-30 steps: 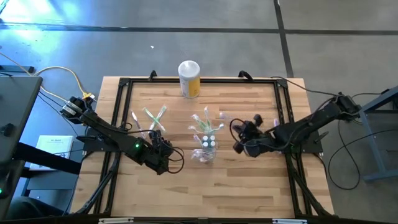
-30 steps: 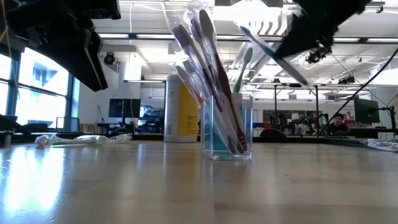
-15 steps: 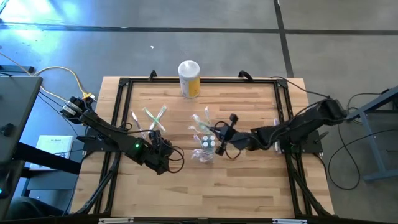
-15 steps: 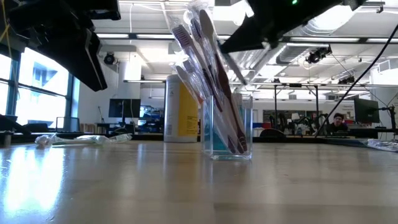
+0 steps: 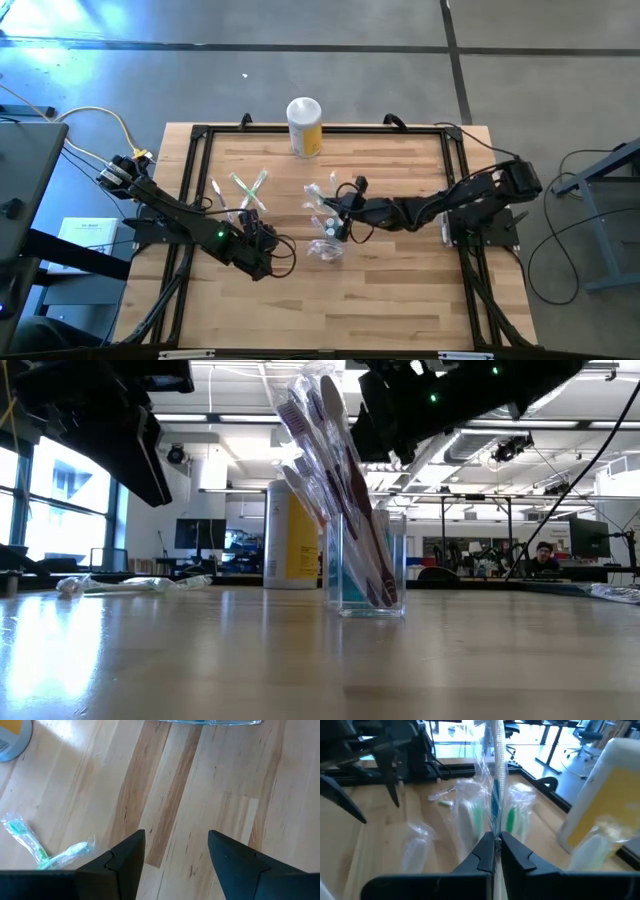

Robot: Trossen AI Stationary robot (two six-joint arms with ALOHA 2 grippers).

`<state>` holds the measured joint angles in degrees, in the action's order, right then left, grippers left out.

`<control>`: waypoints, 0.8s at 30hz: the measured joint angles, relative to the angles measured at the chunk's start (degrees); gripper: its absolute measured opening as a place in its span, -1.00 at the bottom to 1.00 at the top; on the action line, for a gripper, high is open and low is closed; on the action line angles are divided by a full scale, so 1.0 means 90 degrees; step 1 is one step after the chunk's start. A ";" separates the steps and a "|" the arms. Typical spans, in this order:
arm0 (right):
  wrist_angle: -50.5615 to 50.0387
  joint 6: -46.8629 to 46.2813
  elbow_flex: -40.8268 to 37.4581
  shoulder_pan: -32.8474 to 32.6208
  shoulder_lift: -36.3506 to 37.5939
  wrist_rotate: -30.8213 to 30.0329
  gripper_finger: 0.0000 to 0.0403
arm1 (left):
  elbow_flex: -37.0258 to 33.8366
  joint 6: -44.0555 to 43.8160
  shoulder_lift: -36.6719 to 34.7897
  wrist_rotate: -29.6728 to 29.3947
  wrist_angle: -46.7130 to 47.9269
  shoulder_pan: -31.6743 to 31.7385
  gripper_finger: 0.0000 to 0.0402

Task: Pick & Place toothbrushing station
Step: Put the blue toothbrush into the transparent organizer

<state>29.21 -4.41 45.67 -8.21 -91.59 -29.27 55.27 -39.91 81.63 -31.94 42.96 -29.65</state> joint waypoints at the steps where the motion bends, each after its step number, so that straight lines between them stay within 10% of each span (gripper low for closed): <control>1: 0.0176 0.0021 -0.0134 0.0000 -0.0005 0.0083 -0.98 | 0.0000 -0.0035 0.0002 0.0002 0.0002 0.0000 0.04; 10: 0.3261 0.0226 -0.1634 0.0125 -0.0047 0.0581 -0.98 | 0.0002 -0.0054 0.0002 0.0000 -0.0010 0.0000 0.04; 24: 0.4697 -0.0104 -0.2021 0.0655 -0.0678 0.1817 -0.98 | 0.0002 -0.0038 0.0002 -0.0005 -0.0129 0.0000 0.04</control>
<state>71.48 -5.34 27.49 -2.31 -97.69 -12.92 55.29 -40.25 81.65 -31.99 41.80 -29.65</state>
